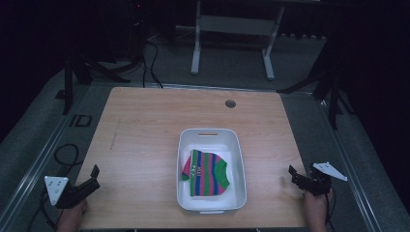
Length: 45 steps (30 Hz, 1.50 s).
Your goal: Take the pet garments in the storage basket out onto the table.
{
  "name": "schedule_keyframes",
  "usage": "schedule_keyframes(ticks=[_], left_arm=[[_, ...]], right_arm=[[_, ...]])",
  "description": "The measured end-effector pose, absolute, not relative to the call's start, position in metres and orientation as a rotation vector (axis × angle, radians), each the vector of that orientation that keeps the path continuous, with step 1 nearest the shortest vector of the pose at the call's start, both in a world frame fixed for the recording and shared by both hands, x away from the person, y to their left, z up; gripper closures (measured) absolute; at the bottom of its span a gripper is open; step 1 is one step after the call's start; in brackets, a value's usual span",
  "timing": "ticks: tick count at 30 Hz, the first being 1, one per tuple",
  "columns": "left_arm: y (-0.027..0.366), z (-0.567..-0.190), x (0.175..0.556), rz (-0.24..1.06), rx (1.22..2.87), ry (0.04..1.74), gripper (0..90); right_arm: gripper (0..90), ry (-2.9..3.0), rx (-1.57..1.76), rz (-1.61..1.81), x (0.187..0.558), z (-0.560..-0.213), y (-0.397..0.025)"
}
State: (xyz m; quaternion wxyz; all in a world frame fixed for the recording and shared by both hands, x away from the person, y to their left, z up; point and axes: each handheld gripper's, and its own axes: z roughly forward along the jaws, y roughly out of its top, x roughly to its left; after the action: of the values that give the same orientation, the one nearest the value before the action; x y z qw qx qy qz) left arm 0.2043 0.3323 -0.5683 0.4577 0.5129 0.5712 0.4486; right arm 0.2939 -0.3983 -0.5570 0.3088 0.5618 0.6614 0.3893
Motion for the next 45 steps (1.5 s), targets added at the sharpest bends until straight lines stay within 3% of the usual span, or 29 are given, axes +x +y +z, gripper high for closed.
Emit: schedule_keyframes(ticks=[26,45], left_arm=[[0.333,-0.568,0.204,1.1,1.265,1.407,0.9],[0.333,-0.568,0.204,1.101,1.264,1.402,1.0]], right_arm=[[12.8,1.956,1.478,1.012,0.299,-0.559,-0.4],[11.7,2.457,1.16,1.119,0.305,-0.552,-0.368]])
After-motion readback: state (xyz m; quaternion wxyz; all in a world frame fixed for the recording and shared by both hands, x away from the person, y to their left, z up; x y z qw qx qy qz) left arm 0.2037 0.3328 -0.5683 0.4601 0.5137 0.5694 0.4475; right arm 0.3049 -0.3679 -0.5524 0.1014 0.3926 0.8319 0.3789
